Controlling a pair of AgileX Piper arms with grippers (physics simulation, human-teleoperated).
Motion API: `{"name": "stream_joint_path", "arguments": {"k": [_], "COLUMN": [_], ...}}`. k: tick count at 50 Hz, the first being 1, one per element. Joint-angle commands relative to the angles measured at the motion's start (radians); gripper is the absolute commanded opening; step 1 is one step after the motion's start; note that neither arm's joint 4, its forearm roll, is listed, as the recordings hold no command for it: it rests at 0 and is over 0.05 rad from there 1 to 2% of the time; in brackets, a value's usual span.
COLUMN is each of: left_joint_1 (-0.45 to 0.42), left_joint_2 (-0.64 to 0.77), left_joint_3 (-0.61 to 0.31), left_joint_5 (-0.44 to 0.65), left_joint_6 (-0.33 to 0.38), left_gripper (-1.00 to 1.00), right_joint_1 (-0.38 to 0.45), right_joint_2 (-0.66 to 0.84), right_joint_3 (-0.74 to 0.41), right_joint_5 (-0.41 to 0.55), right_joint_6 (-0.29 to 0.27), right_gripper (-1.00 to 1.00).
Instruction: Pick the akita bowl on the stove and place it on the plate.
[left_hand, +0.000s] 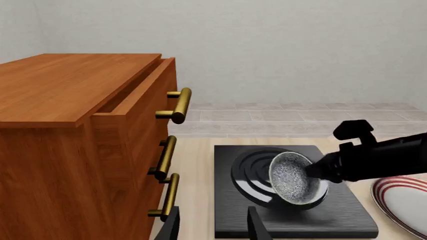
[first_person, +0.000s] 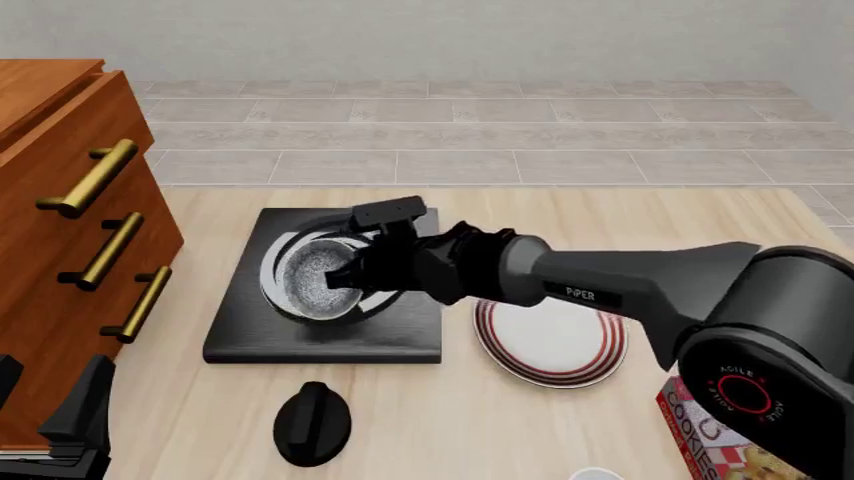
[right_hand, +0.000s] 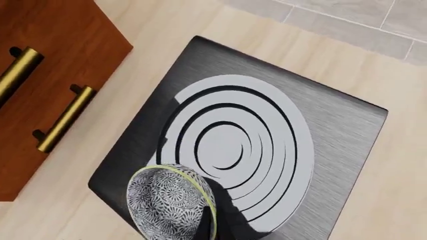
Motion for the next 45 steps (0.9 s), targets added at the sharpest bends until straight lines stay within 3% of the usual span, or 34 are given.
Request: {"name": "stream_joint_path", "arguments": {"k": [1,25,45], "left_joint_1": [0.000,0.000,0.000], "left_joint_2": [0.000,0.000,0.000], "left_joint_3": [0.000,0.000,0.000], "left_joint_5": [0.000,0.000,0.000], "left_joint_6": [0.000,0.000,0.000], "left_gripper": [1.00,1.00,1.00], "right_joint_1": [-0.025,-0.042,-0.161], "right_joint_2": [-0.057,-0.285,-0.415], "right_joint_3": [0.039,0.244,0.412], "right_joint_5": [-0.035,-0.108,-0.149], "right_joint_6": [-0.040,-0.036,-0.037], "right_gripper": [-1.00,-1.00,-1.00]}}
